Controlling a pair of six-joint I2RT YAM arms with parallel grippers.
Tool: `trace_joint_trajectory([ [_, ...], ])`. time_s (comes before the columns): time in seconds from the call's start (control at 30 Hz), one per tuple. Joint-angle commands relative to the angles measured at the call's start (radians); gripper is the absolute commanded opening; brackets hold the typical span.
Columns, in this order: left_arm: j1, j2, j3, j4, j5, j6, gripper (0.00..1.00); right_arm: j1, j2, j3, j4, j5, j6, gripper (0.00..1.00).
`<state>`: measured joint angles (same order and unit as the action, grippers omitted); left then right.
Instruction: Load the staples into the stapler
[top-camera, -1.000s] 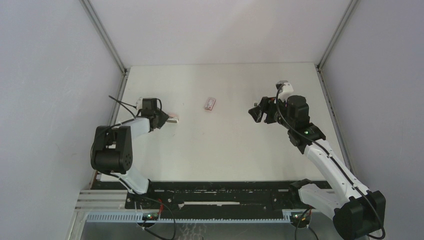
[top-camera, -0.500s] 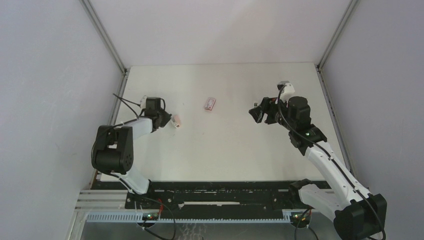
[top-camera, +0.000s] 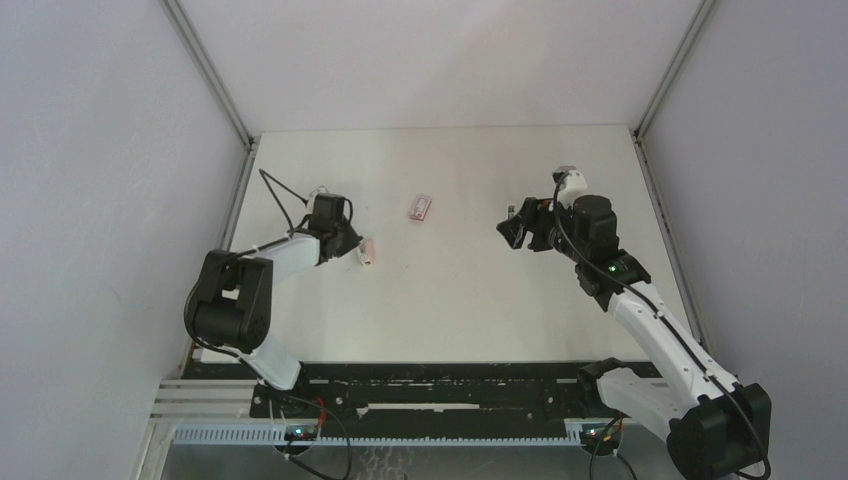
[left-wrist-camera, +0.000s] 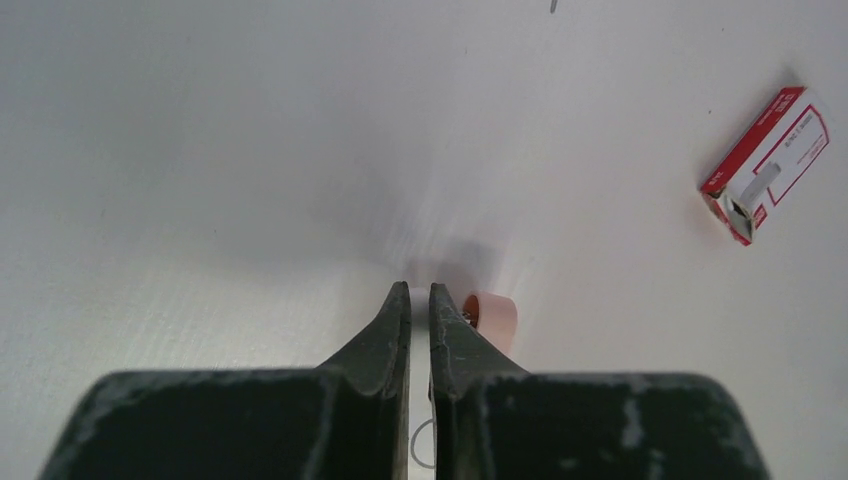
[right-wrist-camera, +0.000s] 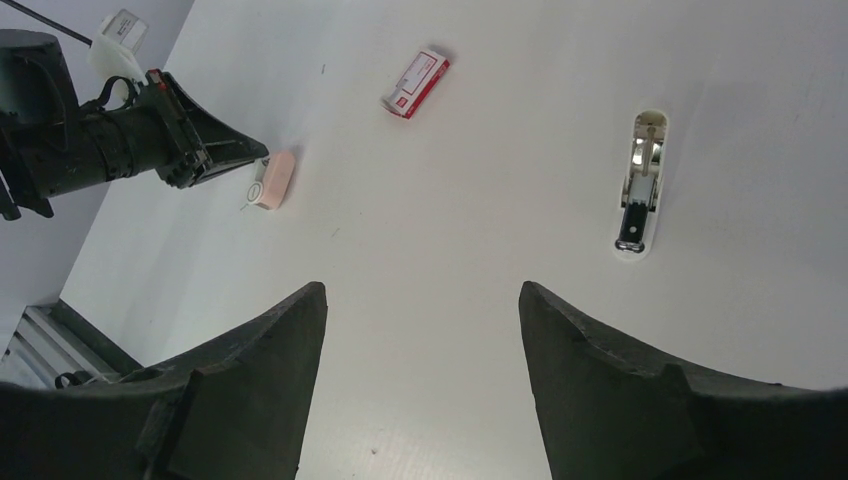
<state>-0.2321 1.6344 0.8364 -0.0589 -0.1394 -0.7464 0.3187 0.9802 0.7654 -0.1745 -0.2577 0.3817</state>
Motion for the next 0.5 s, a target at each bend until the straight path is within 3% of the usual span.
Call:
trace_joint_trajectory([
  [0.0,-0.018,0.014,0.054,-0.086,-0.017,0.066,0.11,0.012,0.004,-0.001,0.044,-0.006,0.029,0.70],
  [0.47,-0.060,0.055,0.078,-0.119,-0.012,0.070,0.19,0.034,0.014,-0.002,0.042,0.031,0.026,0.69],
])
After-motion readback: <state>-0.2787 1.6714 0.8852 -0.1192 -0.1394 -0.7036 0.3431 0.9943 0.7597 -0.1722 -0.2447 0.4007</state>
